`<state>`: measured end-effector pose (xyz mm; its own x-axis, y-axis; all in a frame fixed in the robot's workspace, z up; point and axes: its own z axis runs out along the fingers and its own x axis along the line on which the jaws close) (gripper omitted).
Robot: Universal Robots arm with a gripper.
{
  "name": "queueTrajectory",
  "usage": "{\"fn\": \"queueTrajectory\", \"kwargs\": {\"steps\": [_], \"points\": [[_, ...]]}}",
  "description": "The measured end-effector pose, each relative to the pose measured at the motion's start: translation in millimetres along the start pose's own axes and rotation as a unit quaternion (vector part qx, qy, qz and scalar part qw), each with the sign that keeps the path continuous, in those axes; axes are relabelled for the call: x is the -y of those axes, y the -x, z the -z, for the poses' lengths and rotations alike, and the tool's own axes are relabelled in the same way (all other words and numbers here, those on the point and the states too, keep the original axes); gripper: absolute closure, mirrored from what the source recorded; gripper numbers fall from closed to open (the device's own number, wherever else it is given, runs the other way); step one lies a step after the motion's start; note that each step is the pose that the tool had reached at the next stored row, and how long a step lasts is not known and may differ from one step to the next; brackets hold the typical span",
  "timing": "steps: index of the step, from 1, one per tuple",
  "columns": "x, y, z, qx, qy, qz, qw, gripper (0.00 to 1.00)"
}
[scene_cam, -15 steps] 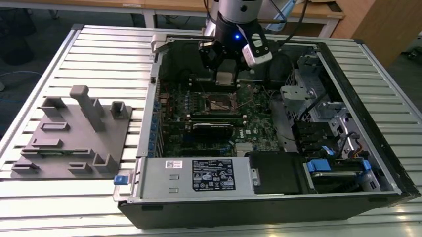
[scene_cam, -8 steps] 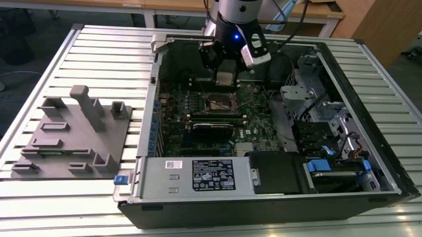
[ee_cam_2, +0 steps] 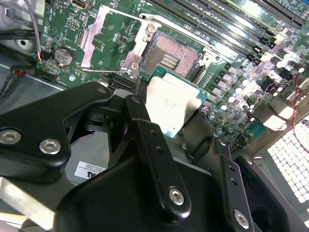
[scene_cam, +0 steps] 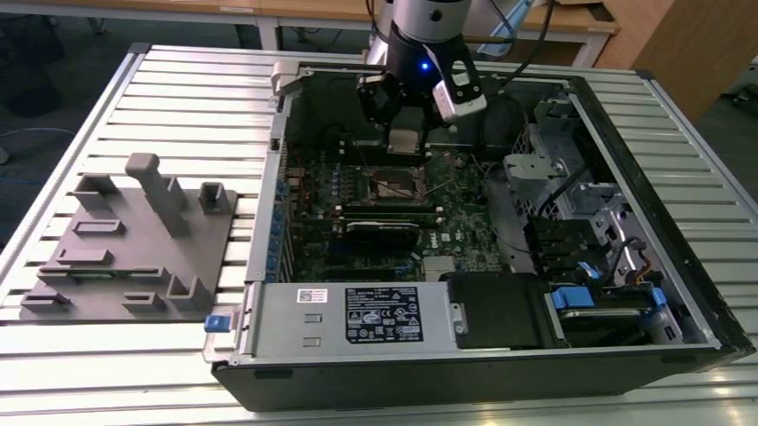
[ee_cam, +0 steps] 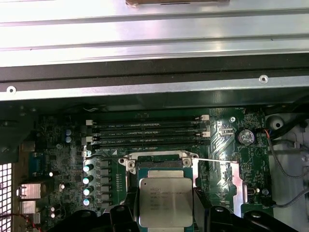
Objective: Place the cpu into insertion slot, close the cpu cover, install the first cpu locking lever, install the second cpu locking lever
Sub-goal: 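Place the cpu into insertion slot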
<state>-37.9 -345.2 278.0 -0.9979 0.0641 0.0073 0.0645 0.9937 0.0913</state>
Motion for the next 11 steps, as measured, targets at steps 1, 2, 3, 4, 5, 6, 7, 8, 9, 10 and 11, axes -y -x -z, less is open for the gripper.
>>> {"fn": "queueTrajectory", "kwargs": {"steps": [1, 2, 3, 4, 5, 6, 7, 8, 9, 10, 11], "points": [[0.0, 0.0, 0.0, 0.0, 0.0, 0.0, 1.0, 0.46], [0.0, 0.0, 0.0, 0.0, 0.0, 0.0, 1.0, 0.46], [0.0, 0.0, 0.0, 0.0, 0.0, 0.0, 1.0, 0.46], [0.0, 0.0, 0.0, 0.0, 0.0, 0.0, 1.0, 0.46], [0.0, 0.0, -0.1, 0.0001, 0.0, -0.002, 1.0, 0.46], [0.0, 0.0, -0.2, 0.0004, 0.0, -0.004, 1.0, 0.46], [0.0, 0.0, -0.4, 0.0007, 0.0, -0.008, 1.0, 0.46], [0.1, 0.0, -0.5, 0.0011, 0.0001, -0.012, 0.9999, 0.46], [0.1, 0.0, -0.6, 0.0015, 0.0001, -0.016, 0.9999, 0.46], [0.1, 0.0, -0.6, 0.0017, 0.0001, -0.02, 0.9998, 0.46], [0.1, 0.0, -0.6, 0.0018, 0.0001, -0.02, 0.9998, 0.46]]}}
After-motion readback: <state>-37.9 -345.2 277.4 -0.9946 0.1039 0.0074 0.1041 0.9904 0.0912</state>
